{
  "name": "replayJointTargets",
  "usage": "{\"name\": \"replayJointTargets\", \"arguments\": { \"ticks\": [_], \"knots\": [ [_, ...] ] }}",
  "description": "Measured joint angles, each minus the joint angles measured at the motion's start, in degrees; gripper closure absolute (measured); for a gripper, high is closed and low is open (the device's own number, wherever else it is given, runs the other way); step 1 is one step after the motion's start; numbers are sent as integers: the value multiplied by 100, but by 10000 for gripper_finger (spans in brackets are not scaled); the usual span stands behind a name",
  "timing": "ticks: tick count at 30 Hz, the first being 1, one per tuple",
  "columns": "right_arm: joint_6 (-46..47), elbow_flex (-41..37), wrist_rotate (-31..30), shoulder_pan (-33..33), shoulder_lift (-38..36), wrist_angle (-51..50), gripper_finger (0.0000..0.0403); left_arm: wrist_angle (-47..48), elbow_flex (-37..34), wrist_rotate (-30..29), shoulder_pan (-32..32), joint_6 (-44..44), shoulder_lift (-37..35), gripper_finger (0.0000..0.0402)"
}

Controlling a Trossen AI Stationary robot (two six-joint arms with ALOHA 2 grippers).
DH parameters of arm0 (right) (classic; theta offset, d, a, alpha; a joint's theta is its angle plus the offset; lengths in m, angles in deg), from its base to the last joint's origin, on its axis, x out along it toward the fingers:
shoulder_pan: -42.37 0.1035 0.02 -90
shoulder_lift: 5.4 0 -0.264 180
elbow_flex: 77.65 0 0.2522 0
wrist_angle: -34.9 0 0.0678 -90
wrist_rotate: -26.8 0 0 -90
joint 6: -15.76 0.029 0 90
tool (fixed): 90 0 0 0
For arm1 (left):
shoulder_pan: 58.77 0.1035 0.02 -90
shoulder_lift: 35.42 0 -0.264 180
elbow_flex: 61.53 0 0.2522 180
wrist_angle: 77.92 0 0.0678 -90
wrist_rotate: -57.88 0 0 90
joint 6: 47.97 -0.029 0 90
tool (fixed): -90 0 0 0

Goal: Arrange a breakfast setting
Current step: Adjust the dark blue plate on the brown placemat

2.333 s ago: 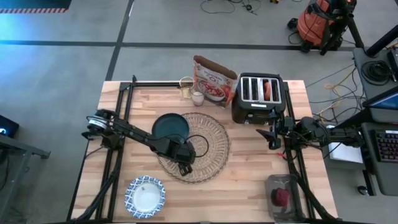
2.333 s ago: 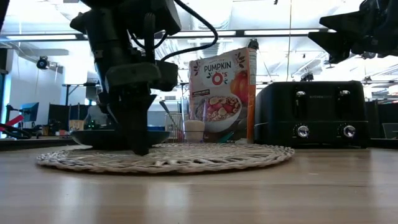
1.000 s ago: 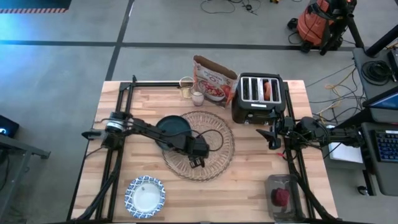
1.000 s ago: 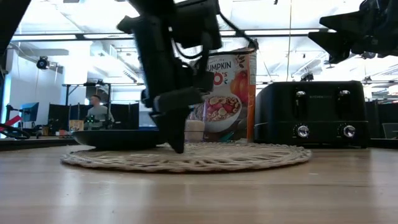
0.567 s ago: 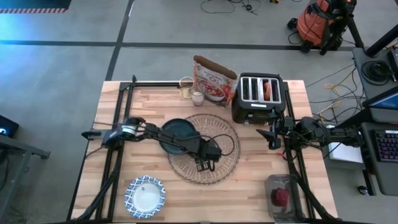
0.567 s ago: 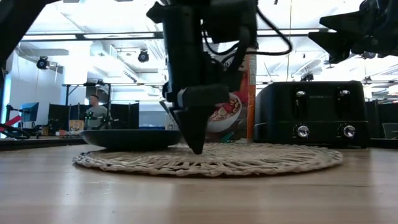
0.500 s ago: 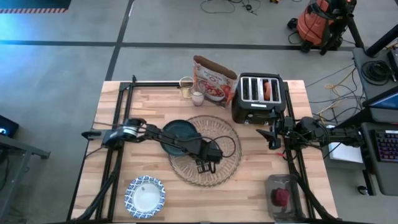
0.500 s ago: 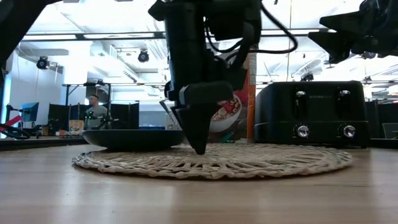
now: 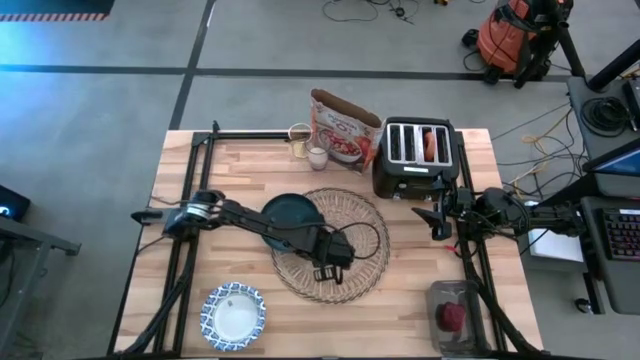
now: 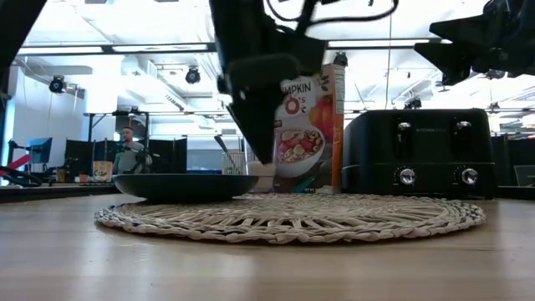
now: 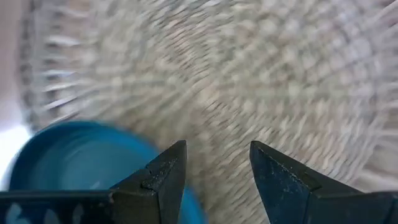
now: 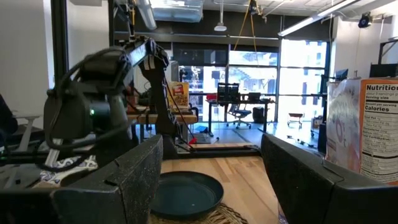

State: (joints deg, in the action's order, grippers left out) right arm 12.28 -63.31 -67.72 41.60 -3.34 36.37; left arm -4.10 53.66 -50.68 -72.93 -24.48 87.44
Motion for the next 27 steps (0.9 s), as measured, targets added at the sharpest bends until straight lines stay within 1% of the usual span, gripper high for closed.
{"name": "replayJointTargets", "arguments": {
  "ticks": [4, 7, 9, 13, 16, 27],
  "knots": [
    [1, -1, 2, 1, 0, 0, 142, 611, -137, -326, -159, 413, -264, 239],
    [-4, -2, 0, 1, 0, 0, 142, 1068, -274, -383, -267, 820, -363, 236],
    [-2, -2, 2, 1, 0, 2, 142, 1197, -418, -377, -306, 971, -399, 228],
    [-1, -2, 2, 1, 0, -1, 142, 1093, -779, -149, -319, 1051, -495, 207],
    [0, 0, 1, 1, 0, 0, 142, 948, -1008, -183, -331, 1043, -495, 199],
    [-8, -1, 2, 0, 0, 0, 142, 153, -1757, -191, -295, 959, -495, 196]
  ]
}}
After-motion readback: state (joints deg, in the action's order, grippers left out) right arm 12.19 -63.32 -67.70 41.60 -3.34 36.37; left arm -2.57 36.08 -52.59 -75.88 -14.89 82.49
